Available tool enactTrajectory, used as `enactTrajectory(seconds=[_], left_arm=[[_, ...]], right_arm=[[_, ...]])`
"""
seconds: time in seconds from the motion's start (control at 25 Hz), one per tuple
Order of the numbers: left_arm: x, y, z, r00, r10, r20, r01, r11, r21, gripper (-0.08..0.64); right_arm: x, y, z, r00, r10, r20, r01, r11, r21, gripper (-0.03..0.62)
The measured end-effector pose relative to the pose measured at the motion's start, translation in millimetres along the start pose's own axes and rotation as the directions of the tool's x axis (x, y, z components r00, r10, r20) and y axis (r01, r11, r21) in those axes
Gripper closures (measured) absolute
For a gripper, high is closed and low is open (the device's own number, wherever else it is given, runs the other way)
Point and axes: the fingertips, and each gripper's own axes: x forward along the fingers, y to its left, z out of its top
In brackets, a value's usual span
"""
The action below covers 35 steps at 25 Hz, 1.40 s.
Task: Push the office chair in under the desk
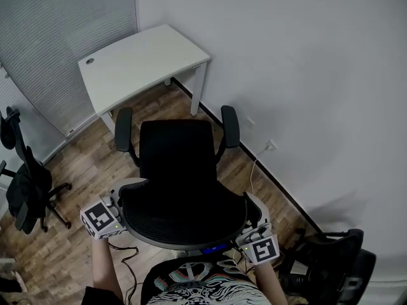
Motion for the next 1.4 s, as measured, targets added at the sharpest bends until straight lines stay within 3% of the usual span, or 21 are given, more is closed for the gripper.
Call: enactTrajectory(seconds=[0.2,0.4,0.72,1.4], left_arm=[[3.2,12.5,2.4,1.0,0.006,0.006,-0.006,1.0,0.006,0.19],[7.5,26.3,5.1,1.0,0.026,0.012,-0.026,1.0,-0.011,0.19],[17.6,44.9,11.6,0.999,0.044,0.02,-0.044,0.999,-0.01,0.189],[35.6,52.9,19.8,0.994,0.107,0.021,-0.105,0.993,-0.052,0.189]], right_arm=[[10.9,-7.0,-5.1,0.999,0.004,-0.032,-0.004,1.0,-0.001,0.308],[27.7,-19.2,2.5,0.999,0.011,0.039,-0.011,1.0,-0.011,0.308],[48.2,-39.0,-2.0,0.999,0.031,0.016,-0.031,0.999,-0.013,0.308],[60.1,-65.9,-3.8,0.996,0.087,0.028,-0.086,0.996,-0.024,0.308]])
